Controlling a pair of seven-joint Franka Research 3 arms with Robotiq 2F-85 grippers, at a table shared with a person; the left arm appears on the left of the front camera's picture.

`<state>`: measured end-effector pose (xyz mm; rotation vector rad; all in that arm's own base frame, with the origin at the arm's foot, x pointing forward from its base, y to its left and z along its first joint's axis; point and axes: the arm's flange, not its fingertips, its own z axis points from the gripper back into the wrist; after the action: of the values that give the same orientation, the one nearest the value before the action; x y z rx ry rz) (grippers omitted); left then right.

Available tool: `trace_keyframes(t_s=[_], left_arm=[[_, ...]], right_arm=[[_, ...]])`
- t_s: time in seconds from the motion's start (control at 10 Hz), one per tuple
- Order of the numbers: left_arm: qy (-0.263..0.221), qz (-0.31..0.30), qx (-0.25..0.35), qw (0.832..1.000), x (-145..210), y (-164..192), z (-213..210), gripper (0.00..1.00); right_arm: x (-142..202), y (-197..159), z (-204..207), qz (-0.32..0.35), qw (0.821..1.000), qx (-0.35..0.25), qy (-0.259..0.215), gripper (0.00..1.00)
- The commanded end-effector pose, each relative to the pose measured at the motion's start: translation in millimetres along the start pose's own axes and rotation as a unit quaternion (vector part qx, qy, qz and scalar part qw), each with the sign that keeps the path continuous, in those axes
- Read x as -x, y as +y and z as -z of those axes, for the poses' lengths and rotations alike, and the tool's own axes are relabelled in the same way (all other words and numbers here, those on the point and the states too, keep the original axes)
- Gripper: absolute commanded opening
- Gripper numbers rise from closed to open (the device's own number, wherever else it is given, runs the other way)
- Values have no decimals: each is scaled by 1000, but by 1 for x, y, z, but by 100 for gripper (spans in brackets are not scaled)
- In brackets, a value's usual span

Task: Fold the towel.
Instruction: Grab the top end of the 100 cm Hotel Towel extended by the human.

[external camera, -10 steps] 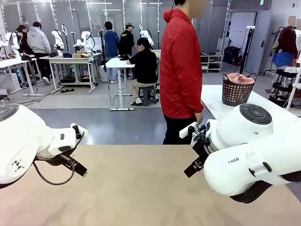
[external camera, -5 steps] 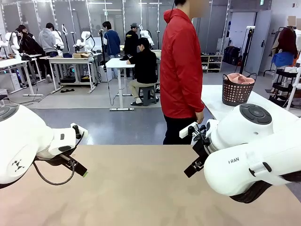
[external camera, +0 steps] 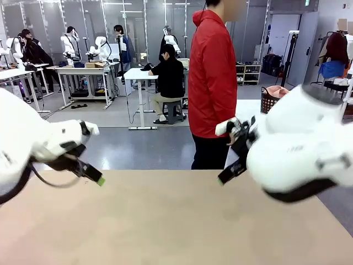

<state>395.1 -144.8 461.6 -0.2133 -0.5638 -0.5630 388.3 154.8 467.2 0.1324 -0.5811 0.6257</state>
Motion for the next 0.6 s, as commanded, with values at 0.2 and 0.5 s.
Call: trace_keyframes(t_s=[0.2, 0.5], left_arm=[[44, -82, 193, 977, 8, 98, -109, 100], [11, -109, 339, 934, 67, 172, -144, 100]], right_arm=[[12, -87, -91, 89, 976, -198, 2, 100], [79, -149, -111, 132, 932, -335, -38, 100]])
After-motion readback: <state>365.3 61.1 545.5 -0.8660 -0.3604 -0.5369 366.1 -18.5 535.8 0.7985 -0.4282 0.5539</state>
